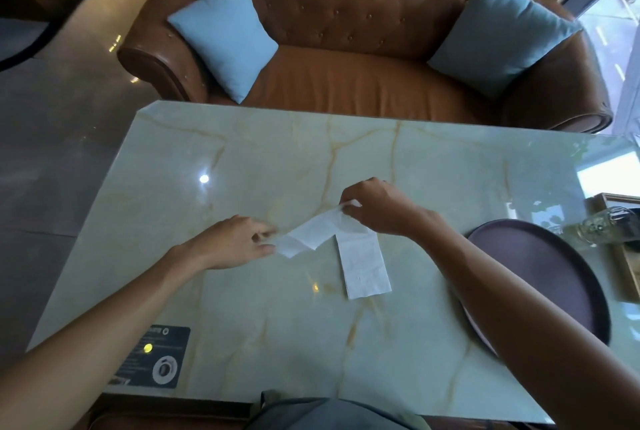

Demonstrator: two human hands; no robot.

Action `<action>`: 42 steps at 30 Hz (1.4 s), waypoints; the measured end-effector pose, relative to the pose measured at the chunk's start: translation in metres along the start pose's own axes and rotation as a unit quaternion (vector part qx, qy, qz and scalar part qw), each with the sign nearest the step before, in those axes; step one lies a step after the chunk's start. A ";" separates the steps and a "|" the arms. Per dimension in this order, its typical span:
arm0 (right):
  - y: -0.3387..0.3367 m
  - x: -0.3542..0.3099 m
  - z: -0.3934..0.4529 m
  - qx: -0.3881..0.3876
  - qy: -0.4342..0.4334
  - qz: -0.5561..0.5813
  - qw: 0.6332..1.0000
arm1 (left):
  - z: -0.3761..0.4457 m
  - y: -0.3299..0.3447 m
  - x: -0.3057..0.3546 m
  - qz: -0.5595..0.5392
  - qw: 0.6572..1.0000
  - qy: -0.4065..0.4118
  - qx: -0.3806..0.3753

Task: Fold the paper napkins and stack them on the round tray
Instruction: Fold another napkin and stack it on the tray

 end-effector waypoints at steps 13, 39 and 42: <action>-0.042 -0.013 -0.026 0.090 -0.038 -0.095 0.991 | 0.075 -0.009 0.095 -0.161 0.968 0.049 0.184; -0.024 0.068 -0.013 0.008 0.085 0.200 0.976 | 0.078 -0.015 0.104 -0.441 0.882 0.037 0.162; -0.024 0.064 -0.009 0.001 0.074 0.212 0.974 | 0.079 -0.021 0.109 -0.359 0.914 0.055 0.181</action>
Point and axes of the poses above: each hand's wrist, its own z-axis towards the middle knuckle, its own y-axis out of the palm, x = y × z, the point moved 9 cm from there along z, towards the middle knuckle, and after that the axes turned 14 degrees about y, right-handed, at the moved point
